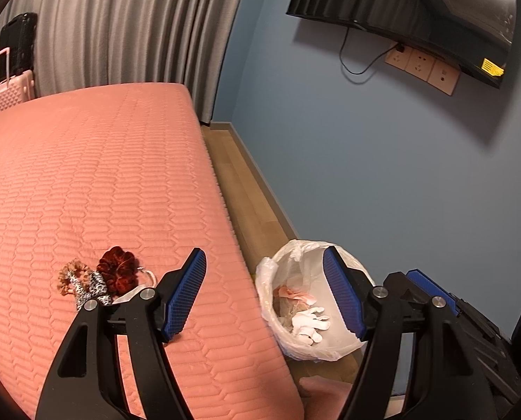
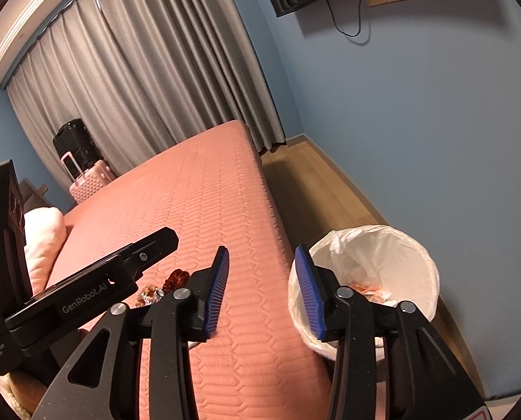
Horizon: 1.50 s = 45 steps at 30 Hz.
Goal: Collect trash
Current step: 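Move both open tools back to the remaining items on the bed, then grasp the leopard-print scrunchie with the left tool while the right tool grasps the grey pouch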
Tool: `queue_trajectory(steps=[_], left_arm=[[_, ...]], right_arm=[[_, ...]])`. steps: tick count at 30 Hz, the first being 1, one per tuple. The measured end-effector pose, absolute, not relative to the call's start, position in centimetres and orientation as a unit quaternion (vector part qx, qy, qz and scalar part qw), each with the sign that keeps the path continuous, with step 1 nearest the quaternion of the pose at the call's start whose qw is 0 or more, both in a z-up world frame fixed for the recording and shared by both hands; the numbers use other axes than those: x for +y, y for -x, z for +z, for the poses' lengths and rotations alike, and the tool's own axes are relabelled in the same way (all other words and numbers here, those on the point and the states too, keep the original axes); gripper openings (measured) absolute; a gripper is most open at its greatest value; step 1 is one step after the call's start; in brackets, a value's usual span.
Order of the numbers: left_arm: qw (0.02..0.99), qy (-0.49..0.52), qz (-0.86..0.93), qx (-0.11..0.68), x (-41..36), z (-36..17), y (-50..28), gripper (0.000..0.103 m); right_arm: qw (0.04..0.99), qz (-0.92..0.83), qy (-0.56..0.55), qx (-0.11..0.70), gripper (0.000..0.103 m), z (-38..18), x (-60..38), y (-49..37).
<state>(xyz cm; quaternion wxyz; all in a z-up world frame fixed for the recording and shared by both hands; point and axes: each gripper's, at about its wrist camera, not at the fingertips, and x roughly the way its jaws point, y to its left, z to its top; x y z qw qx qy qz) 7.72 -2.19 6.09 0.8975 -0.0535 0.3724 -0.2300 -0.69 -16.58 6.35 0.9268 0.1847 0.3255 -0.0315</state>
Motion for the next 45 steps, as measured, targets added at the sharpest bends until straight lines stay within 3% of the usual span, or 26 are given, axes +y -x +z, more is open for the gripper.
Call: queue_trajectory(steps=[21,33,45], left_arm=[[0.892,0.115,-0.133,0.417,7.9,1.0,-9.3,0.073],[0.864,0.150,-0.058,0.477,15.0,-5.5,-11.8,0.077],[0.836,0.166,-0.041,0.521,16.7,-10.9,-15.0,0.077]], right_arm=[[0.913,0.017,-0.150,0.379,0.054,3.1,-8.5,-2.3],[0.880,0.050,-0.135,0.453,0.054,-3.7,-3.1,-6.6],[0.845,0.050,-0.133,0.515,0.054,-10.4,-1.1,-10.8]])
